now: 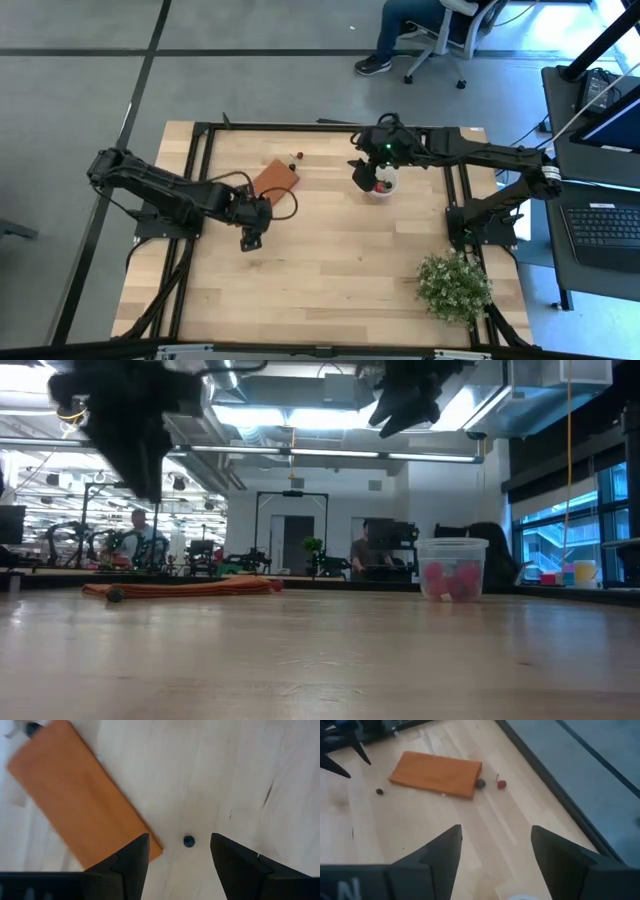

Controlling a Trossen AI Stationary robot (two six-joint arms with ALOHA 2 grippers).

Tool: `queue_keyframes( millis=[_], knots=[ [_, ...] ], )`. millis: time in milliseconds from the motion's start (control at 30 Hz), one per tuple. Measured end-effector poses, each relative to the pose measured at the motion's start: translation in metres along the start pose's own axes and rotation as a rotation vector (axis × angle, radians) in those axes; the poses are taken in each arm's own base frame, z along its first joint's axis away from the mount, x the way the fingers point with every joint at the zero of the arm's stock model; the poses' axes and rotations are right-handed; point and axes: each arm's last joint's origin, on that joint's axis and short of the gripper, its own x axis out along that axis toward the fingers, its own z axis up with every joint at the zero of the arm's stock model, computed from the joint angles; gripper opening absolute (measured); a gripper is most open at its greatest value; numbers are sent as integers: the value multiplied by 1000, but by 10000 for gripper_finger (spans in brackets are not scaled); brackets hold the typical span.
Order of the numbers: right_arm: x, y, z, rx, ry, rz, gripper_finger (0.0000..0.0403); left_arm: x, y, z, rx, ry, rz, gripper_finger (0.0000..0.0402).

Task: Pick and placing Produce into tupperware
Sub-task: Put the blueberry into the transparent container

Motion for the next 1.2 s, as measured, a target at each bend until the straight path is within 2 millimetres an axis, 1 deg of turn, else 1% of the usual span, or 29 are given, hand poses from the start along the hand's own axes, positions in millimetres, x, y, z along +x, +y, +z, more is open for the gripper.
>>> queue_keyframes(
  millis=[167, 367, 600, 800, 1000, 1200],
  knots=[
    [5, 0, -1, 5, 2, 1, 240, 31, -4, -19, 12, 5, -8, 182],
    [5, 0, -2, 3, 7, -1, 240, 57, -3, -36, -72, 9, -46, 166],
    [5, 0, -2, -2, 9, -1, 240, 69, -3, -43, -102, -22, -73, 160],
    [5, 0, -4, -10, 24, -4, 240, 74, -1, -51, -96, 4, -58, 160],
    [5, 0, -4, -11, 24, -4, 240, 76, -2, -50, -78, -1, -70, 160],
    [5, 0, -4, -10, 24, -4, 240, 89, -8, -49, -62, 46, -87, 160]
  ],
)
